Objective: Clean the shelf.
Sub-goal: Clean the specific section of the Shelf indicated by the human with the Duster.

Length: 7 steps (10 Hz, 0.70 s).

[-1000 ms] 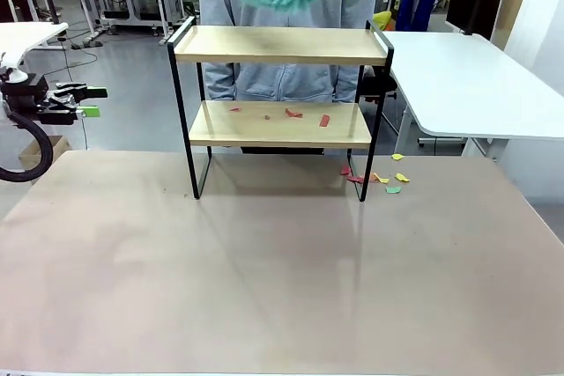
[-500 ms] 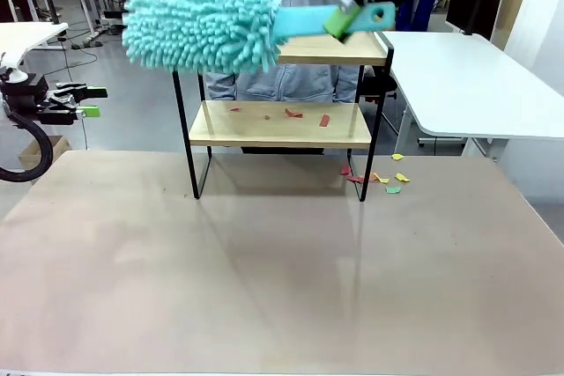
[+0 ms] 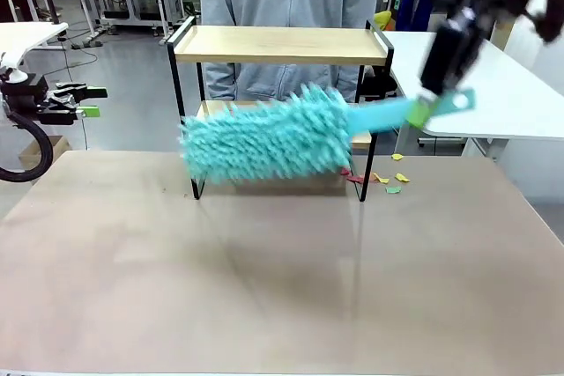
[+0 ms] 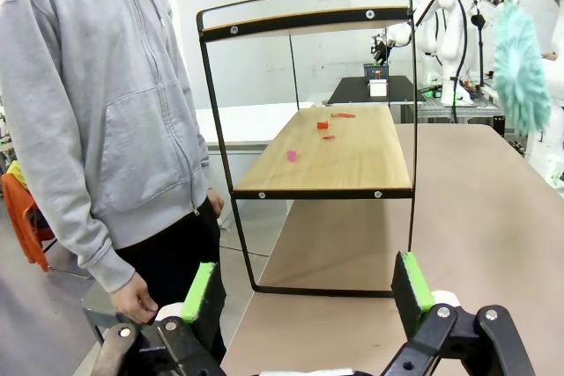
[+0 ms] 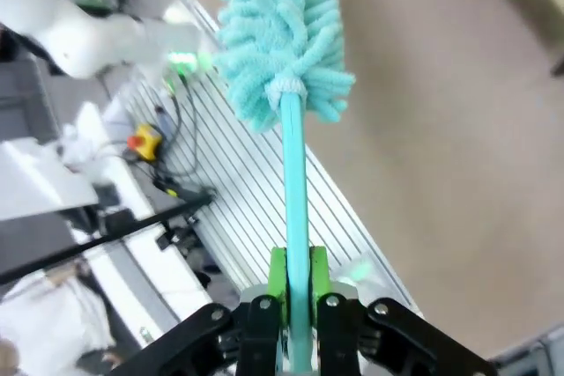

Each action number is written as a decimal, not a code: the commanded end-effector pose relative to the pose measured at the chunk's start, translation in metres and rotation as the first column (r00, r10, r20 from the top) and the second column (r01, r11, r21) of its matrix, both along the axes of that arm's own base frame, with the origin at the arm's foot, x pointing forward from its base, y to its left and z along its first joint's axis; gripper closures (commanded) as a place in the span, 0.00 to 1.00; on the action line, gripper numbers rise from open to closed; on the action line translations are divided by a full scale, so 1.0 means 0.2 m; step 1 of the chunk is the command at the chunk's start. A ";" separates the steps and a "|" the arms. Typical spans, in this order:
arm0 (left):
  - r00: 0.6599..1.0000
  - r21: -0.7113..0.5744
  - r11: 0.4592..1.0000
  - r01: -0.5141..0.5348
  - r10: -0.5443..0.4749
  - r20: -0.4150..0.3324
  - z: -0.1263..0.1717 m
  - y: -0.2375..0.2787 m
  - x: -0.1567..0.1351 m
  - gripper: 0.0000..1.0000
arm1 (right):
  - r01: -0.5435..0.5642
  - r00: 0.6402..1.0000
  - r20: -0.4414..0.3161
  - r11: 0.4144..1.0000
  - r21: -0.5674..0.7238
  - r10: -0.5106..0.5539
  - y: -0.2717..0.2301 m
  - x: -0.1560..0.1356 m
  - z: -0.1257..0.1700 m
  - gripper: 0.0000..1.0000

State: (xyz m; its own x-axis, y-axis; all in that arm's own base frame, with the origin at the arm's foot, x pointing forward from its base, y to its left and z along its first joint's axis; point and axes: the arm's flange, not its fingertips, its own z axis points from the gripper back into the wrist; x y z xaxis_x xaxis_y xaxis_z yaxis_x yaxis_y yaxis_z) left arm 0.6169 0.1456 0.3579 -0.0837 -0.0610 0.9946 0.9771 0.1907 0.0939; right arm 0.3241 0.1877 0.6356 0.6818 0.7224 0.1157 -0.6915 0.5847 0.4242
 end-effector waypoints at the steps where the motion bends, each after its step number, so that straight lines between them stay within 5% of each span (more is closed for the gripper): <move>1: 1.000 0.002 1.000 0.002 -0.002 0.003 0.01 0.00 0.00 0.00 | -0.053 0.999 -0.005 0.997 -0.054 0.053 -0.21 -0.05 -0.18 0.87; 7: 1.000 0.002 1.000 0.002 -0.002 0.003 0.01 0.00 0.00 0.00 | -0.059 0.997 -0.055 0.996 -0.067 0.056 -0.59 -0.23 -0.57 0.87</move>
State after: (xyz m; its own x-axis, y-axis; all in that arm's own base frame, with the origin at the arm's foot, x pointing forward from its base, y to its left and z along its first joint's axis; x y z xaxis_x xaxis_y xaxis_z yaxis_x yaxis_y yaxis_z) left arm 0.6169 0.1456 0.3580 -0.0838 -0.0610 0.9946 0.9771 0.1907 0.0940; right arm 0.2812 0.0821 0.5258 0.6527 0.7575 -0.0122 -0.6778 0.5912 0.4371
